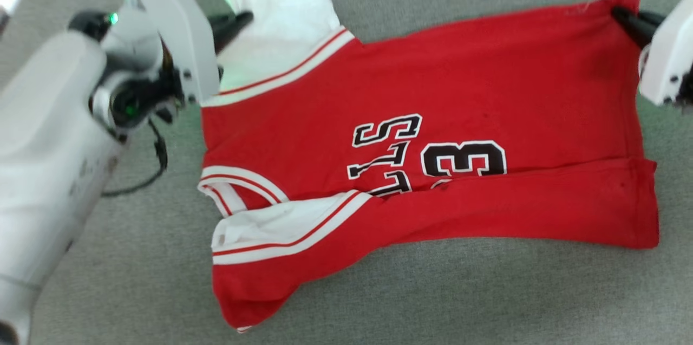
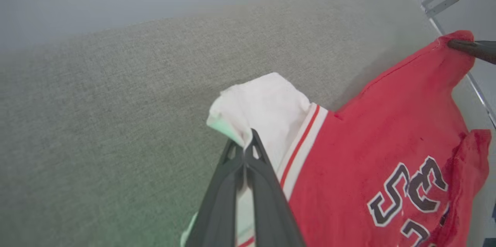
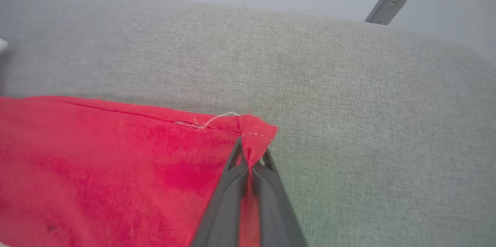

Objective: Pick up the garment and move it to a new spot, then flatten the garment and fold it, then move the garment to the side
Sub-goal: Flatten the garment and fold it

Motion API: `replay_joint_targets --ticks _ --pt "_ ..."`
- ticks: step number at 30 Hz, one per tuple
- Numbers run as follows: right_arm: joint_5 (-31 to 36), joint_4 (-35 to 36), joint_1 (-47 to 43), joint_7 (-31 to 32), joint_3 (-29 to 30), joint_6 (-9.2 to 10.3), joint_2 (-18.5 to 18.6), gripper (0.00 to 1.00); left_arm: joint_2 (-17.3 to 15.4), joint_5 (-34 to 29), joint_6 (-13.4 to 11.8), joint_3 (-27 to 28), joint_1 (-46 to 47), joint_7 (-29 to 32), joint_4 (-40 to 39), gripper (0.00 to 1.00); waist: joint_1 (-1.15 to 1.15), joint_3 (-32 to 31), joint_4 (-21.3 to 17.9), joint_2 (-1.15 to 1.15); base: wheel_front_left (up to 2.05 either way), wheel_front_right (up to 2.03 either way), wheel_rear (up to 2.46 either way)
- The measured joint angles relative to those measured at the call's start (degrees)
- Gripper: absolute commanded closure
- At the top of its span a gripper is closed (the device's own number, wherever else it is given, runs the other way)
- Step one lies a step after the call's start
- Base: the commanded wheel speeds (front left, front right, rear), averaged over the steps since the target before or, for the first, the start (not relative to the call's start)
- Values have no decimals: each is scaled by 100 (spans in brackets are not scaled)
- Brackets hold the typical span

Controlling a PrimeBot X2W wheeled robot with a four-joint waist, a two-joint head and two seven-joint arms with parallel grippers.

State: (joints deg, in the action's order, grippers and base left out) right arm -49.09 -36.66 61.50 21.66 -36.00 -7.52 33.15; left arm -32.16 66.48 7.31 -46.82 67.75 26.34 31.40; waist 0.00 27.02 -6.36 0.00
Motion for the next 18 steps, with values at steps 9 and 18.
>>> replay_joint_targets --ticks 9,18 --pt "-514 1096 -1118 -48 -133 0 802 100 -759 292 0 -321 -964 -702 -1532 100 0 -636 187 0 0 0 0" --pt "-768 1835 -2346 -151 274 0 1216 100 -1438 479 -27 -347 -2097 -1379 -2711 100 0 -956 396 0 0 0 0"
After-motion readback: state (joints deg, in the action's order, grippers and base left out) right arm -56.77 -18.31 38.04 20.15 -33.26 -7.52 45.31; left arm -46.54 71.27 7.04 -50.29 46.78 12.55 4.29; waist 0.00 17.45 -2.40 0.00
